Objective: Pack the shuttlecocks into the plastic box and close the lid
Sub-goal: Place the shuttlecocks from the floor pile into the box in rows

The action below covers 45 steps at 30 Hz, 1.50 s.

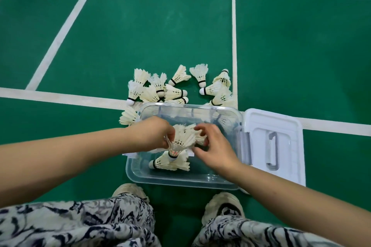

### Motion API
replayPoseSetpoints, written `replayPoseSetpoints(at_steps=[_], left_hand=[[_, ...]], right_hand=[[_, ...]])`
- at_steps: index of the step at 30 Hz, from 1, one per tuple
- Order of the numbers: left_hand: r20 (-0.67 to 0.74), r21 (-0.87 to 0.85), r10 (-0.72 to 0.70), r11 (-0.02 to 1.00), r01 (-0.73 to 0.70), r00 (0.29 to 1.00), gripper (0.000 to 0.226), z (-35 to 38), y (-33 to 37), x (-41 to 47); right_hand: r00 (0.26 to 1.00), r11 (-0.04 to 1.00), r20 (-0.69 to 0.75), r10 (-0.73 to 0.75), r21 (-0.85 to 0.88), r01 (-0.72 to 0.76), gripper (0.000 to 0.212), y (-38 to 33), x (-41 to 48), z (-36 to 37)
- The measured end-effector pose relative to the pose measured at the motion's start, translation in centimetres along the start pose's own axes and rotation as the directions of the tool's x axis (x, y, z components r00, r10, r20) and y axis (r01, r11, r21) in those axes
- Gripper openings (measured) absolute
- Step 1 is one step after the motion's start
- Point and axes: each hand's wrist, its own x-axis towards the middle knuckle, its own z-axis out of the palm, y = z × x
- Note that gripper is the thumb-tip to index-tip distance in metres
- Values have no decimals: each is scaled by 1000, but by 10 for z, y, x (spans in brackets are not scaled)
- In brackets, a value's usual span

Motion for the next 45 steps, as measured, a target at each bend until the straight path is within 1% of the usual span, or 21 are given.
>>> replayPoseSetpoints(at_steps=[2,4,7,8,9,12,14,16,18,23,28,30,34,38,40,42,45], left_hand=[[1,21,16,1000,-16,1000,16,-1,7,2],[10,30,27,999,-27,1000,16,-2,15,1],[-6,30,42,999,-42,999,19,-3,23,-3],[-20,25,46,999,-46,999,24,-3,24,-5],[-40,5,45,999,-45,998,33,-3,24,-7],[-89,-63,3,998,-9,996,72,-4,22,-10],[-131,-69,-27,997,18,991,80,-6,19,-11],[-176,-81,-43,996,29,984,81,-7,16,-13],[-199,-76,-54,996,40,979,80,-7,13,-12],[-197,-106,-80,993,60,977,75,-3,9,-8],[-196,-117,-81,991,59,977,72,0,3,-8],[-196,-131,-83,990,58,977,73,2,-1,-8],[-203,-133,-84,989,57,976,72,6,-7,-8],[-212,-110,-47,994,24,976,68,10,-10,-8],[-216,-114,-19,993,-6,976,68,13,-11,-8],[-213,-132,2,991,-31,977,68,14,-12,-9],[-211,-147,23,988,-55,977,69,14,-14,-10]], right_hand=[[996,996,31,-82,-45,83,38,-5,-10,-3],[990,986,39,-137,-87,140,27,-7,-17,-5],[985,972,6,-170,-161,169,23,-6,-21,-9],[985,969,-7,-174,-178,171,24,-5,-21,-10],[984,968,-23,-178,-186,171,23,-4,-22,-12],[986,975,-68,-153,-170,140,21,-1,-23,-16],[993,978,-70,-96,-192,81,21,2,-24,-16],[998,970,-57,-39,-243,25,22,6,-24,-16],[999,958,-34,-15,-287,5,23,9,-23,-15],[998,921,57,38,-389,-13,22,9,-15,-7],[980,908,145,136,-415,-65,23,13,-8,4],[968,918,195,158,-391,-71,23,14,-5,8],[944,971,274,185,-199,-132,19,17,1,13],[914,973,335,229,-92,-210,16,19,5,24],[895,973,379,233,-86,-216,13,19,8,29],[871,970,428,243,-130,-206,13,18,11,33],[847,956,453,279,-217,-199,31,20,15,36]])
